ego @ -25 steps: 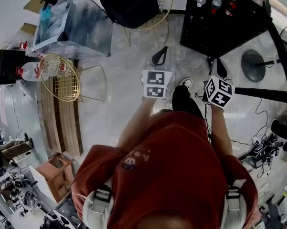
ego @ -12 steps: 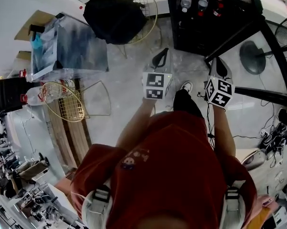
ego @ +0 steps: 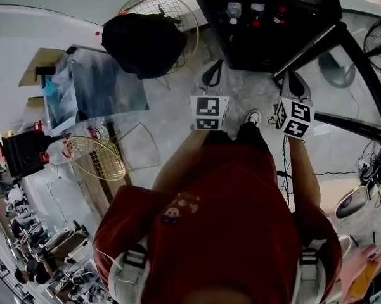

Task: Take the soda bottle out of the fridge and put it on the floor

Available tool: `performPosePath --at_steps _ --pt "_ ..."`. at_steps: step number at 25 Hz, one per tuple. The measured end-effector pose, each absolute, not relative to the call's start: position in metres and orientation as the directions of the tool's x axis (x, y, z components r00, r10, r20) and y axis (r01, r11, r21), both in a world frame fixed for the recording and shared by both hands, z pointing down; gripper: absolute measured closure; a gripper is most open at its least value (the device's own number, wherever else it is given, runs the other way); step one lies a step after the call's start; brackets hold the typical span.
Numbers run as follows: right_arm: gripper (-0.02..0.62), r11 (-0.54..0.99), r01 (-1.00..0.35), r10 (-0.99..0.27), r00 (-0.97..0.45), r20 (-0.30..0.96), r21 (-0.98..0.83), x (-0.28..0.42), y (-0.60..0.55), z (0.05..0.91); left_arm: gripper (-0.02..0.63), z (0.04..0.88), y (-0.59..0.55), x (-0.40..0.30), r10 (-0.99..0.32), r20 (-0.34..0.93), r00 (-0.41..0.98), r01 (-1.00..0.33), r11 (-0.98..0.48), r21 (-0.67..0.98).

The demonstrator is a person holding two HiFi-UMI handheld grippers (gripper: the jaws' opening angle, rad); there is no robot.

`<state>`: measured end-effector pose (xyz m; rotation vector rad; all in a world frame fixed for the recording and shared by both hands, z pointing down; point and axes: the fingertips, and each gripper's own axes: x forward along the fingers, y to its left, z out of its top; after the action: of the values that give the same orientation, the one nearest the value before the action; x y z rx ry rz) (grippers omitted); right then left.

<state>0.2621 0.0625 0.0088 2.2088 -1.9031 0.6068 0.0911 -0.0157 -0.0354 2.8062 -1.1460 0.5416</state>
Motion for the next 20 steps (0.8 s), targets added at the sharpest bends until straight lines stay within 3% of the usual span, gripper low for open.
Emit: performPosePath --at_steps 8,20 --pt "0.595 -0.224 -0.972 -0.887 0.173 0.428 -0.071 0.235 0.044 0.001 0.606 -0.03 -0.054 0.092 -0.546 0.326 0.772 -0.57 -0.821 -0.025" --pt "0.595 -0.352 -0.936 -0.867 0.333 0.37 0.016 0.216 0.042 -0.009 0.606 -0.031 -0.075 0.069 -0.488 0.321 0.812 -0.498 -0.865 -0.056"
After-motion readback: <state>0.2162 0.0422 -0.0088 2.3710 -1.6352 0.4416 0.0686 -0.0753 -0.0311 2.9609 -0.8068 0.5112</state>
